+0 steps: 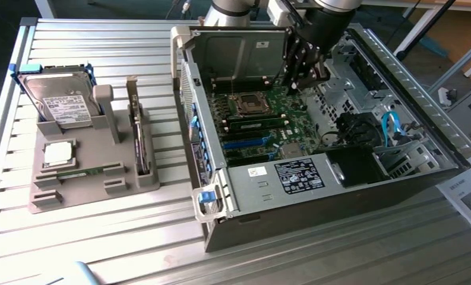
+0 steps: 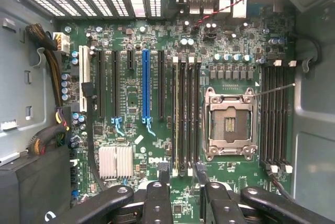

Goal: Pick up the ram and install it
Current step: 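Insert the ram into the slot, then press down the ram until it locks into place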

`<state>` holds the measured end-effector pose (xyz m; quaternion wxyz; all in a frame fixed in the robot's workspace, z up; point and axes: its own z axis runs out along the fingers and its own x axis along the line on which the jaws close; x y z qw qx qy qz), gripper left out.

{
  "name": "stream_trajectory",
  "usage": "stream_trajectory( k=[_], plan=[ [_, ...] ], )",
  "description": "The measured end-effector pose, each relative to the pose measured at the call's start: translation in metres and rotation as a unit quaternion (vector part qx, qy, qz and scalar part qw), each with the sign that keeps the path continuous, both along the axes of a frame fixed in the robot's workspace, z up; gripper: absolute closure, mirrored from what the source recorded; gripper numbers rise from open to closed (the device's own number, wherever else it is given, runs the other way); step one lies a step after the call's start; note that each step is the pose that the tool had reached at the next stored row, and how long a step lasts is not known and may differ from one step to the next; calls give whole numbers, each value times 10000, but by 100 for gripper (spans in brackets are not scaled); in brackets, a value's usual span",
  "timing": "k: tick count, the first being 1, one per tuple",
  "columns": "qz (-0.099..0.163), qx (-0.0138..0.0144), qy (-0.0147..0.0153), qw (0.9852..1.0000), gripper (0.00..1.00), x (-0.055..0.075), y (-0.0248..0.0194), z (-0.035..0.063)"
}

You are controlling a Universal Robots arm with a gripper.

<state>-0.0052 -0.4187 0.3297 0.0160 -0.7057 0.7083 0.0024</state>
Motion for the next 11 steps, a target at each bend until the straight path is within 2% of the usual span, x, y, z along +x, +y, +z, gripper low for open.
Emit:
stream_trajectory(
  k=[11],
  plan=[
    [0,0,0,10000,69,0,0,3]
  ],
)
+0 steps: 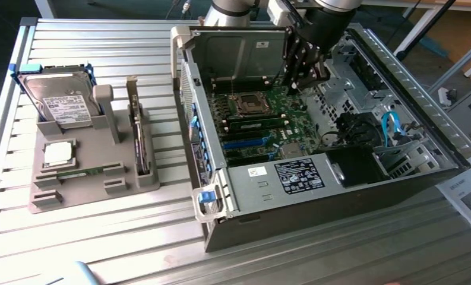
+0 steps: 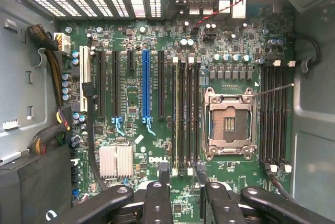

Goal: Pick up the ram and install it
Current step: 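Press down the ram until it locks into place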

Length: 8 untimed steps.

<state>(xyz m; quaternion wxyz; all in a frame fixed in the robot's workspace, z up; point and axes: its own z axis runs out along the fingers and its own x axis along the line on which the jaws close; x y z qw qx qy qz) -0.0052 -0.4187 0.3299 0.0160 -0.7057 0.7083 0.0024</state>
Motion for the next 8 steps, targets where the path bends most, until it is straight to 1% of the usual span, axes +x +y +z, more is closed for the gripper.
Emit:
stream_trajectory(
  k=[3,4,7,8],
  plan=[
    [0,0,0,10000,69,0,0,0],
    [0,0,0,10000,70,0,0,0],
    [0,0,0,10000,89,0,0,0],
    [0,0,0,10000,89,0,0,0]
  ],
)
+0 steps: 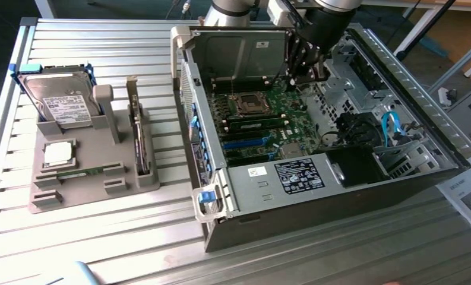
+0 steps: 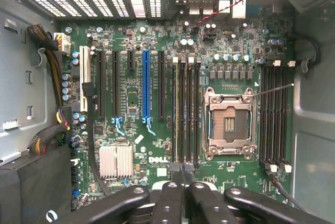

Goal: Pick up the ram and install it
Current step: 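Press down the ram until it locks into place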

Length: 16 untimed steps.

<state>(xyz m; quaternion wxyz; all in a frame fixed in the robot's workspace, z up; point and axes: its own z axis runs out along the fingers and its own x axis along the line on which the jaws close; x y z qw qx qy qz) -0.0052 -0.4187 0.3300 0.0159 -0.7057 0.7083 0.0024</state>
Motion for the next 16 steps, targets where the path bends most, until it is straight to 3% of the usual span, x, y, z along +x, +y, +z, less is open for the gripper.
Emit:
stream_trajectory(
  k=[14,16],
  plan=[
    [0,0,0,10000,90,3,0,0],
    [0,0,0,10000,90,80,0,0]
  ],
)
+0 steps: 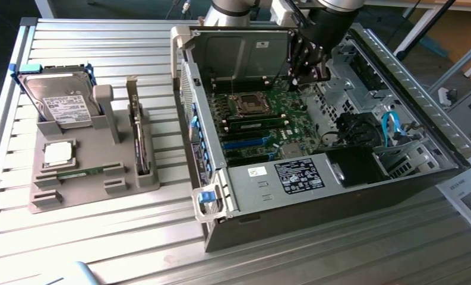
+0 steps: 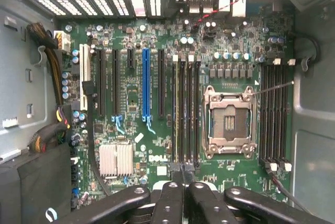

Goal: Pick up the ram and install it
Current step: 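Press down the ram until it locks into place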

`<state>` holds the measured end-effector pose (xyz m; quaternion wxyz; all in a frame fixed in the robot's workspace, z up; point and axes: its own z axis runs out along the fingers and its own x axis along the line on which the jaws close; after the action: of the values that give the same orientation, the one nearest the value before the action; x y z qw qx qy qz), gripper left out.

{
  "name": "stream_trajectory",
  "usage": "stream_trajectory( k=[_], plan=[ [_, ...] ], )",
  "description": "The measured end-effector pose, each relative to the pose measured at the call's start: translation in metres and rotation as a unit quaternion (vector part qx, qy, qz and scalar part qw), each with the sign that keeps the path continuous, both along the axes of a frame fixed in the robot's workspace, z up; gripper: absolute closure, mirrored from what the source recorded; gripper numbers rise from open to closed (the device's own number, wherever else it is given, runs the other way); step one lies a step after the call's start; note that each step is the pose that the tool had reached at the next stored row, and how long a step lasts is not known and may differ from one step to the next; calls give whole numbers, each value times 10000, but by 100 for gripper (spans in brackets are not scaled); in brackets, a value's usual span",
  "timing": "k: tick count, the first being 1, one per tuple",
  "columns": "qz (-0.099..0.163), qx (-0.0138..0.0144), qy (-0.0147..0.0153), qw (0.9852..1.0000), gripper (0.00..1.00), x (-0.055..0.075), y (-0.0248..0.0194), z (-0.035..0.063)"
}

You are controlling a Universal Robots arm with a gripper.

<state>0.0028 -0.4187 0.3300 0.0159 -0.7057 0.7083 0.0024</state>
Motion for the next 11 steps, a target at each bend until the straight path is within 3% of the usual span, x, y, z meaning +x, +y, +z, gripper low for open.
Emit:
stream_trajectory(
  k=[5,8,11],
  plan=[
    [1,0,1,10000,90,170,0,0],
    [0,0,1,10000,90,170,0,-3],
    [0,1,1,10000,90,171,0,-71]
  ],
)
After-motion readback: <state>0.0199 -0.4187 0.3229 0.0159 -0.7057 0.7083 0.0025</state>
